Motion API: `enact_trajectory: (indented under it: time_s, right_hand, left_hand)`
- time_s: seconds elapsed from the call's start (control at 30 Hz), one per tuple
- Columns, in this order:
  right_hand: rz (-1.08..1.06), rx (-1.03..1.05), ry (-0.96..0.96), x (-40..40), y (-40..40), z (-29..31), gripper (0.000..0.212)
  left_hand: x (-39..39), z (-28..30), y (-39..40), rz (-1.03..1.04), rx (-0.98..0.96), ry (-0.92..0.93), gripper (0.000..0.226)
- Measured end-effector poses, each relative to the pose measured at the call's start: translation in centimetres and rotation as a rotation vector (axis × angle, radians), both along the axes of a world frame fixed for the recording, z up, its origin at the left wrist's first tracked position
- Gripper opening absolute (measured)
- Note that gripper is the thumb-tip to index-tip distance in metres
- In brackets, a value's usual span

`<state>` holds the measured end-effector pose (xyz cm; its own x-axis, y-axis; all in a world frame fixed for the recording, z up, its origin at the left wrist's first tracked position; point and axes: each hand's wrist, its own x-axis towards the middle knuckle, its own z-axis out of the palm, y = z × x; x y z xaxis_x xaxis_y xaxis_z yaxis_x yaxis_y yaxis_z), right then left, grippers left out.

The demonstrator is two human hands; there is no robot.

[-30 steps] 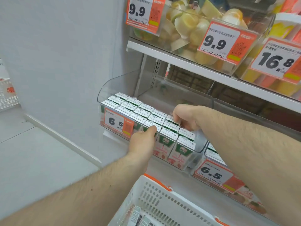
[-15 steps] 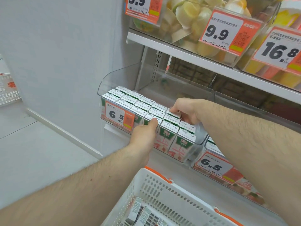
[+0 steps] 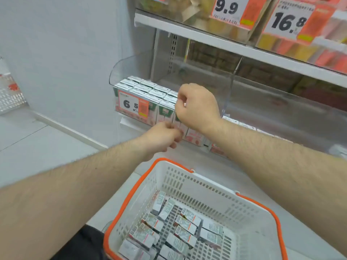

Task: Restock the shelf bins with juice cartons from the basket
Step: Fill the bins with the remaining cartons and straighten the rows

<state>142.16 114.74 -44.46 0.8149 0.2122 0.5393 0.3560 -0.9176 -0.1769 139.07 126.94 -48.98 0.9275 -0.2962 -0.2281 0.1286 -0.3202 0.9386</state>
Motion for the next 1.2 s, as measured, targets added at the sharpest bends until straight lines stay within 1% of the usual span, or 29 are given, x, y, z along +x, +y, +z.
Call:
enact_trajectory:
  time_s: [0.07, 0.13, 0.2, 0.27, 0.37, 0.43, 0.47, 0.53, 0.6, 0.63, 0.67, 0.73, 0.77, 0.83, 0.93, 0.97, 1.03, 1.1, 1.17, 1.2]
  right_hand:
    - [0.145, 0.078, -0.074, -3.7, 0.4, -2.0, 0.013]
    - [0.174, 0.148, -0.027, -6.7, 0.1, -4.8, 0.017]
    - [0.120, 0.213, 0.071, -8.9, -0.5, -7.5, 0.021]
    - [0.047, 0.246, 0.200, -10.4, -1.2, -10.1, 0.017]
    - [-0.024, 0.282, 0.370, -12.1, -1.9, -13.7, 0.012]
    - [-0.077, 0.324, 0.545, -13.1, -2.1, -16.2, 0.015]
    - [-0.105, 0.318, 0.659, -13.5, -2.2, -17.7, 0.016]
    - [-0.099, 0.253, 0.891, -14.7, -2.6, -20.7, 0.020]
    - [-0.032, 0.135, 1.140, -16.2, -2.8, -23.6, 0.018]
    - [0.005, 0.071, 1.249, -17.0, -2.8, -24.7, 0.021]
    - [0.038, 0.023, 1.339, -17.8, -2.7, -25.7, 0.028]
    - [0.099, 0.024, 1.466, -18.9, -2.5, -27.4, 0.036]
    - [0.124, 0.040, 1.504, -19.3, -2.4, -28.0, 0.038]
    - [0.150, 0.086, 1.566, -19.7, -2.0, -29.0, 0.041]
    - [0.113, 0.290, 1.644, -20.1, -1.3, -29.7, 0.040]
    - [0.118, 0.333, 1.661, -20.2, -1.0, -29.9, 0.037]
    - [0.079, 0.436, 1.694, -20.4, -0.9, -30.4, 0.023]
    - [-0.108, 0.671, 1.719, -20.3, -1.8, -30.8, 0.011]
    - [-0.320, 0.960, 1.708, -19.8, -3.7, -30.3, 0.020]
    - [-0.374, 1.071, 1.700, -19.4, -4.9, -29.8, 0.026]
  left_hand:
    - [-1.3, -0.7, 0.2, -0.107, 0.101, -0.049, 0.013]
    - [-2.5, -1.4, 0.5, -0.175, 0.188, -0.077, 0.018]
    - [-3.4, -2.7, 0.8, -0.198, 0.271, -0.057, 0.014]
    - [-3.9, -4.8, 0.8, -0.214, 0.350, -0.032, 0.008]
    - [-4.5, -8.4, 0.3, -0.343, 0.524, 0.012, 0.011]
    - [-5.0, -10.6, -0.2, -0.468, 0.688, 0.048, 0.010]
    - [-5.4, -11.7, -0.4, -0.526, 0.773, 0.055, 0.013]
    - [-6.4, -13.9, -0.7, -0.664, 0.968, 0.048, 0.020]
    - [-7.8, -15.8, -0.8, -0.826, 1.174, 0.027, 0.023]
    - [-8.5, -16.8, -0.7, -0.881, 1.270, 0.035, 0.031]
    - [-9.1, -17.6, -0.5, -0.917, 1.354, 0.057, 0.043]
    - [-10.1, -19.2, 0.0, -0.953, 1.467, 0.098, 0.063]
    - [-10.4, -20.0, 0.4, -0.957, 1.495, 0.112, 0.067]
    - [-10.5, -21.4, 1.1, -0.961, 1.503, 0.138, 0.070]
    - [-10.2, -22.2, 1.9, -0.944, 1.437, 0.158, 0.057]
    - [-10.0, -22.2, 2.0, -0.940, 1.415, 0.164, 0.054]
    - [-9.4, -21.7, 2.2, -0.905, 1.355, 0.189, 0.046]
    - [-8.6, -20.8, 2.2, -0.826, 1.259, 0.220, 0.034]
    - [-7.7, -19.5, 2.1, -0.726, 1.144, 0.250, 0.029]
    - [-7.3, -18.7, 1.8, -0.683, 1.078, 0.261, 0.029]
